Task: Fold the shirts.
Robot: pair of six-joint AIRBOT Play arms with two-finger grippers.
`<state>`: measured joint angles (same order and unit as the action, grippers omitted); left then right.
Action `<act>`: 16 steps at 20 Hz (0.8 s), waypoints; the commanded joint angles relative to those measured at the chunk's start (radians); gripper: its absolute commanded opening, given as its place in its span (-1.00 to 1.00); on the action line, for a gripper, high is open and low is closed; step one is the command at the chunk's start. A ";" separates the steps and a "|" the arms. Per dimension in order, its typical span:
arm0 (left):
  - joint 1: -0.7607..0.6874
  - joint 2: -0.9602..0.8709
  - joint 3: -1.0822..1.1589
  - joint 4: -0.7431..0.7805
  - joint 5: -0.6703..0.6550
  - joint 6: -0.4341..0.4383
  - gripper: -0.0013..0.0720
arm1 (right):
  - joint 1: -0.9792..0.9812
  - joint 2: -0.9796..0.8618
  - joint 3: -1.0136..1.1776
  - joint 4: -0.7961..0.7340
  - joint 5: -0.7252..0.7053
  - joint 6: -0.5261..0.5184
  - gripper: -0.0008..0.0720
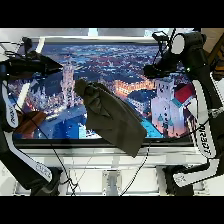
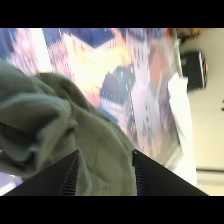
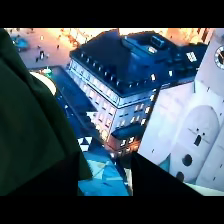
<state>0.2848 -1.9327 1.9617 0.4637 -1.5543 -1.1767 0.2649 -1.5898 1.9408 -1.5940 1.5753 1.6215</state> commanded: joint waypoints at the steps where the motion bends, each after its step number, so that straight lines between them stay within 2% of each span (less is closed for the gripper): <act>1: -0.085 0.001 0.002 0.050 -0.018 -0.035 0.18 | -0.003 0.000 -0.002 0.000 0.074 -0.041 0.07; 3: -0.122 0.001 0.002 0.053 -0.023 -0.035 0.18 | -0.005 0.001 -0.034 -0.002 0.176 -0.069 0.07; 5: -0.147 0.001 0.002 0.078 -0.047 -0.048 0.18 | -0.003 0.001 -0.103 0.010 0.219 -0.082 0.07; 9: -0.182 0.001 0.002 0.241 -0.133 -0.135 0.17 | -0.003 0.001 -0.261 0.061 0.072 -0.082 0.07; 12: -0.215 0.001 0.002 0.290 -0.192 -0.192 0.09 | -0.003 0.001 -0.346 0.107 -0.019 -0.093 0.07; 13: -0.227 0.002 0.002 0.264 -0.205 -0.215 -0.05 | -0.003 0.001 -0.366 0.116 -0.038 -0.108 0.07; 14: -0.230 0.006 0.002 0.150 -0.200 -0.212 -0.10 | -0.003 0.001 -0.381 0.117 -0.051 -0.109 0.07; 16: -0.231 0.025 0.008 -0.122 -0.220 -0.146 -0.92 | -0.003 0.001 -0.403 0.116 -0.078 -0.145 0.07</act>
<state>0.0677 -1.9236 1.9644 0.5907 -1.7329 -1.3510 0.2619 -1.5898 1.5856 -1.4963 1.5585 1.5146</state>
